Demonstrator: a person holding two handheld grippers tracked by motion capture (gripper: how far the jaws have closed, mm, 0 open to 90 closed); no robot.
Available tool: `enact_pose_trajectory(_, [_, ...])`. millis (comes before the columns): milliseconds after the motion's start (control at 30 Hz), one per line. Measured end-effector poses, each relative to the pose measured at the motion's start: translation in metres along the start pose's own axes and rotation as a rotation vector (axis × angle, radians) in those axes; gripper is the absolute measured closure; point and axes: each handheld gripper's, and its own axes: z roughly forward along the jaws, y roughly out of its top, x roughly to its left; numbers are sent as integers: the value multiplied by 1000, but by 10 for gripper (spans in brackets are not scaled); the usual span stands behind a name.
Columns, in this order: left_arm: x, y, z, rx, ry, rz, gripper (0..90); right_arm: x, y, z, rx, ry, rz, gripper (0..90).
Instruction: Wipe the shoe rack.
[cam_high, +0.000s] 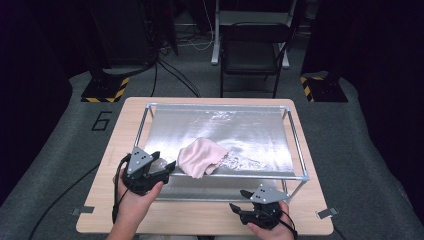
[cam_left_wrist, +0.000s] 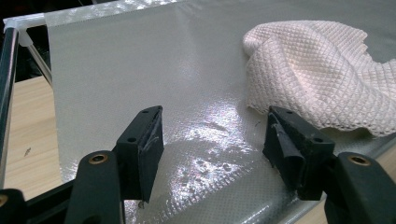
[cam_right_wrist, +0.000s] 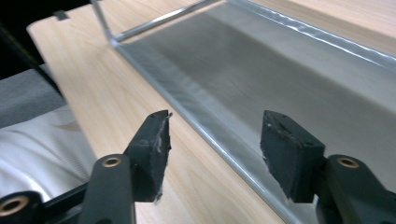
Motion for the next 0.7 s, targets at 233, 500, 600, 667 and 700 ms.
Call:
enact_pose_trajectory(233, [0, 0, 0, 0, 0, 0, 374, -5, 5, -3, -5, 133, -32, 540])
enact_pose_trajectory(500, [1, 0, 1, 1, -3, 1, 377, -6, 24, -15, -43, 231, -79, 558])
enact_pose_trajectory(600, [1, 1, 1, 2, -4, 3, 380, -7, 33, -21, -54, 261, -98, 557])
enact_pose_trajectory(667, [1, 1, 1, 7, -5, 4, 381, -7, 41, -24, -61, 268, -96, 557])
enact_pose_trajectory(700, [1, 1, 1, 9, -7, 5, 382, -8, 44, -25, -62, 274, -95, 557])
